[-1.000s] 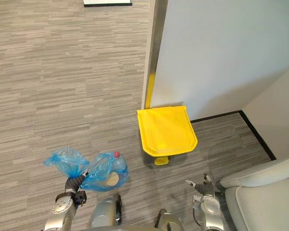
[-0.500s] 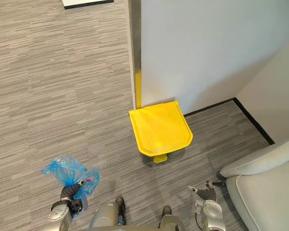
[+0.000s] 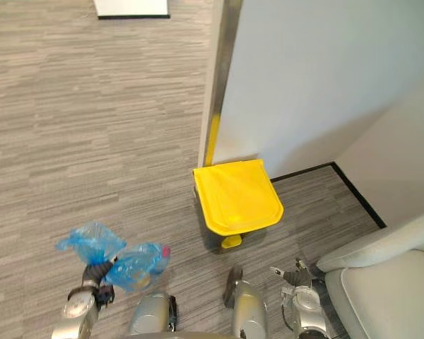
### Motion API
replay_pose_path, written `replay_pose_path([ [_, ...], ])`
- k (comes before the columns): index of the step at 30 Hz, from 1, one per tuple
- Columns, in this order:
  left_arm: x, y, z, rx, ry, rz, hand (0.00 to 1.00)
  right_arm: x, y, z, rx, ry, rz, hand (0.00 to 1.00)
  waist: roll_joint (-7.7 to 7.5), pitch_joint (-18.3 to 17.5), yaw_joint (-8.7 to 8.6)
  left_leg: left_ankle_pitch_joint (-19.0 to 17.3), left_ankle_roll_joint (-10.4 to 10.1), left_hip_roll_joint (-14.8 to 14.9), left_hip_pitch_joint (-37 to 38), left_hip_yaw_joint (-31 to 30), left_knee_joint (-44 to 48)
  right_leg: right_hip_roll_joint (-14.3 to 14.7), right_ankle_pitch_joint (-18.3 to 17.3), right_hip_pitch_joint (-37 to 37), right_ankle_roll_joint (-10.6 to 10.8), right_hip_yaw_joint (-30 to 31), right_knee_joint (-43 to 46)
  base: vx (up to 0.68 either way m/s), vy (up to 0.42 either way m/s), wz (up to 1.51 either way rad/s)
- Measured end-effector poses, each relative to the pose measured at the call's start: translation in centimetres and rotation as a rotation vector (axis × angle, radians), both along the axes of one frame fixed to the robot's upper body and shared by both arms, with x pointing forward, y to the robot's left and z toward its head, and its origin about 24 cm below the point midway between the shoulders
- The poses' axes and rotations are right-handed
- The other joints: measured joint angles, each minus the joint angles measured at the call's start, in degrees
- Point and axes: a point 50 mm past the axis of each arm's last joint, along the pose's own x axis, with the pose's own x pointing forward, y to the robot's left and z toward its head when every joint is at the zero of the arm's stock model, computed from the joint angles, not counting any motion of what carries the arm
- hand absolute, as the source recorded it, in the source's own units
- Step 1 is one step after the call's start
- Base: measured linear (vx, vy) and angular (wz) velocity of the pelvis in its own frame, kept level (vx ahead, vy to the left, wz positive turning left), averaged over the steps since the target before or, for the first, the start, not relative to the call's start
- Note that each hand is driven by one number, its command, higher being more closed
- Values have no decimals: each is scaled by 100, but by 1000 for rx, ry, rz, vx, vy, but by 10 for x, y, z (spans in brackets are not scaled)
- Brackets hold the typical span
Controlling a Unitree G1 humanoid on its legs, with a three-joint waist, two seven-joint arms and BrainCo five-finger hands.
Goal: Gather rubbish on tea table into small bin, then transfer packed bag to large trash can.
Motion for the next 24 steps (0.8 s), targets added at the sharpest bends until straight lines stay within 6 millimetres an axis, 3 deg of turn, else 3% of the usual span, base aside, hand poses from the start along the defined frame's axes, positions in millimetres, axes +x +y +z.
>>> replay_pose_path([
  [1,1,-4,-2,-13,3,3,100,2,-7,3,-20,-4,-2,0,175,83,-98,-185,-77,-3,5,-361,181,153,170,-24,9,261,388,181,-116,97],
  [3,2,-3,-1,-9,0,2,100,-1,-10,3,-14,-10,-26,0,312,107,-199,-286,-251,-6,-27,-877,195,305,-203,-199,-44,804,1015,293,-170,105],
  [4,4,-3,0,-8,-5,1,100,-3,-8,2,1,-9,-37,0,307,103,-246,-317,-312,-3,-65,-1060,202,300,-300,-212,18,852,1169,375,-269,124],
  [6,-1,0,0,-4,-2,26,100,-4,6,-2,59,-30,-62,0,369,84,-210,-455,-616,390,8,-1339,131,436,-682,-270,-58,404,1835,382,-308,74],
  [9,0,-11,-2,-33,-4,6,100,4,17,3,97,-86,-80,0,356,17,-89,-253,-1042,773,87,-1234,-37,590,-1138,-308,-269,170,2271,356,-263,16],
  [12,9,-24,5,-58,-59,-24,100,23,20,15,107,-170,-67,0,362,2,-93,-94,-1158,1006,123,-938,-633,641,-1168,-387,-319,100,2090,192,-166,3],
  [16,11,-23,7,-52,-64,-26,100,55,45,30,98,-225,98,0,348,-6,-92,-87,-1174,982,-17,-823,-795,573,-1145,-598,-322,122,2075,7,-53,0],
  [18,12,-23,7,-51,-65,-28,100,85,67,48,99,-294,208,0,342,-9,-43,-88,-1175,929,-168,-831,-752,547,-1100,-737,-301,160,2086,-46,-6,0],
  [20,13,-26,9,-52,-74,-40,100,112,72,71,83,-381,240,0,349,-5,17,-80,-1189,887,-282,-863,-702,516,-1089,-847,-312,173,2132,-39,-12,4],
  [22,19,-32,17,-49,-118,-71,100,139,69,104,36,-487,261,0,355,1,67,-71,-1207,874,-448,-907,-606,499,-1077,-972,-318,153,2186,-20,-12,10],
  [24,29,-44,29,-48,-187,-125,100,170,47,148,-75,-584,253,0,362,20,69,-41,-1253,858,-597,-1031,-558,470,-1060,-1018,-322,72,2180,9,-5,20],
])
